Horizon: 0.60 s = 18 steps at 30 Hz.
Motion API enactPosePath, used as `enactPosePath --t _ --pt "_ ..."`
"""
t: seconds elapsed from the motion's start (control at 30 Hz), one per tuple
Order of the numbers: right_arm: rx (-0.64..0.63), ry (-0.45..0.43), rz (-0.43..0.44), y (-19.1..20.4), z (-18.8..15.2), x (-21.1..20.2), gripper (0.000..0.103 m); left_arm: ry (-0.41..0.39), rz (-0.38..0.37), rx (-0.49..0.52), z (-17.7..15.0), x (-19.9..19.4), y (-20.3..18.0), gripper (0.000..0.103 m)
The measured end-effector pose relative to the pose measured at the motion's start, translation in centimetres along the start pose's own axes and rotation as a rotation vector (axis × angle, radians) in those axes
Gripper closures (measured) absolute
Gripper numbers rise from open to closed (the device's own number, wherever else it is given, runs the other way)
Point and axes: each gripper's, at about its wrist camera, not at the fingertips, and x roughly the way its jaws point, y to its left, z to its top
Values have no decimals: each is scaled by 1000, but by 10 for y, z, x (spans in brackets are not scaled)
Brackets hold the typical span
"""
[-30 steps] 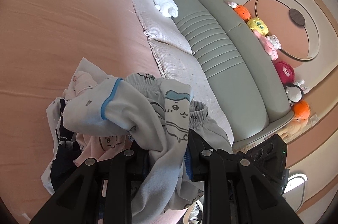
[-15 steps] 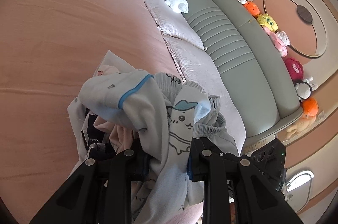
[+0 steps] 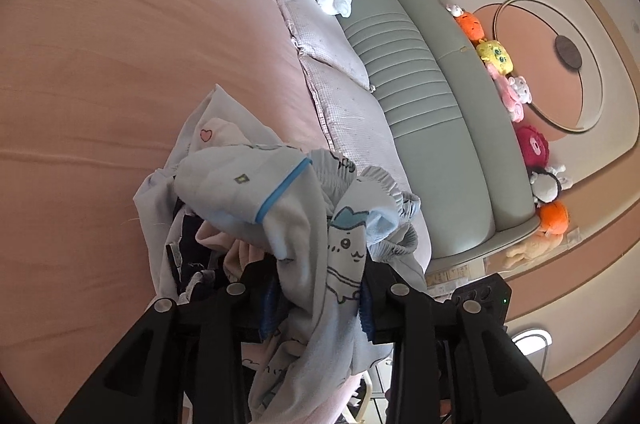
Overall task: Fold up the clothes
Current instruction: 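Lower the pants onto the clothes pile and open both grippers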
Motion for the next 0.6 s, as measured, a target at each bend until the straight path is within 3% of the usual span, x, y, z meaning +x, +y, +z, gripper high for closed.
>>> enactPosePath --t 0.07,0.13,0.27,0.37,0.6 --pt "9 -25 -33 -3 2 -8 42 -9 5 -17 3 -5 2 57" --pt "9 -41 -77 -7 6 -15 40 -46 33 -29 7 -15 3 43" --pt "48 -60 -112 -19 12 -32 40 -131 34 -87 15 -39 11 40" --pt "87 -58 -126 -25 14 -42 39 -155 82 -118 17 -51 14 35" --pt "115 -65 -108 -10 10 -76 27 -138 147 5 7 -69 -20 21"
